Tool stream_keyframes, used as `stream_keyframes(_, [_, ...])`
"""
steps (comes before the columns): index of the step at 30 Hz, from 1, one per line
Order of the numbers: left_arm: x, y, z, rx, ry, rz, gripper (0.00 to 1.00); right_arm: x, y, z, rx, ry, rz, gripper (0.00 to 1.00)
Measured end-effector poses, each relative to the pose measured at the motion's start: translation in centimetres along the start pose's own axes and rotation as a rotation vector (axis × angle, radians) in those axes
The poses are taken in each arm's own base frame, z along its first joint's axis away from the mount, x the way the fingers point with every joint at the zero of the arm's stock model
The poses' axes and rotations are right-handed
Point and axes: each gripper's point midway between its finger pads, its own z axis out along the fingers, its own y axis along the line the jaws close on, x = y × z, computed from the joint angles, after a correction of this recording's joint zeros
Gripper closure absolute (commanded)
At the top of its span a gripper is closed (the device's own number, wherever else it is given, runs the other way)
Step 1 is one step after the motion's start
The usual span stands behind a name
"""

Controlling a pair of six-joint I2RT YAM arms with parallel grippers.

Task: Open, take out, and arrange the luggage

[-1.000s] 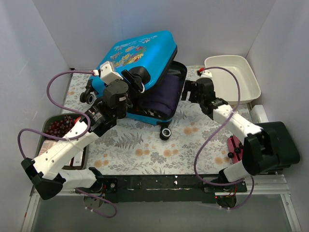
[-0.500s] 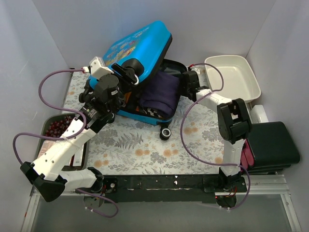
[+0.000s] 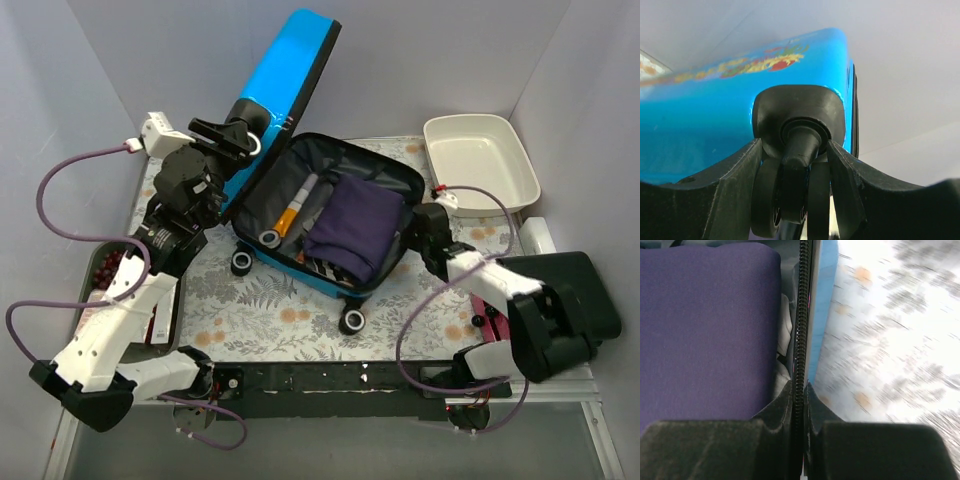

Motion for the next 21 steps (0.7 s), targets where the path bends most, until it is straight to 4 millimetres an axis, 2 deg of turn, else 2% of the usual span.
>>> stream_keyframes(6, [-3.7, 0.4, -1.1, -0.030, -0.089, -0.078, 1.00, 2.2, -6.7, -7.3, 0.091, -0.028, -0.006, 0.99])
stream_keyframes(8, [-4.0, 0.9, -1.3, -0.047, -0.101, -0.107, 1.00, 2.5, -8.3, -9.2, 0.132, -0.031, -0.025, 0.99])
stream_keyframes(12, [-4.2, 2.6, -2.1, -0.091, -0.122, -0.175, 1.00, 2.5, -10.6, -11.9, 0.192, -0.036, -0.065, 0.99])
stream_keyframes(17, [-4.6, 5.5, -3.4, -0.139, -0.177, -0.272, 1.00, 2.7, -11.7, -13.6, 0.216, -0.033, -0.085, 0.99])
stream_keyframes(21, [-5.0, 7.0, -3.7, -0.173, -0.230, -0.341, 1.00, 2.9, -11.8, -13.7, 0.219, -0.019, -0.100, 0.99])
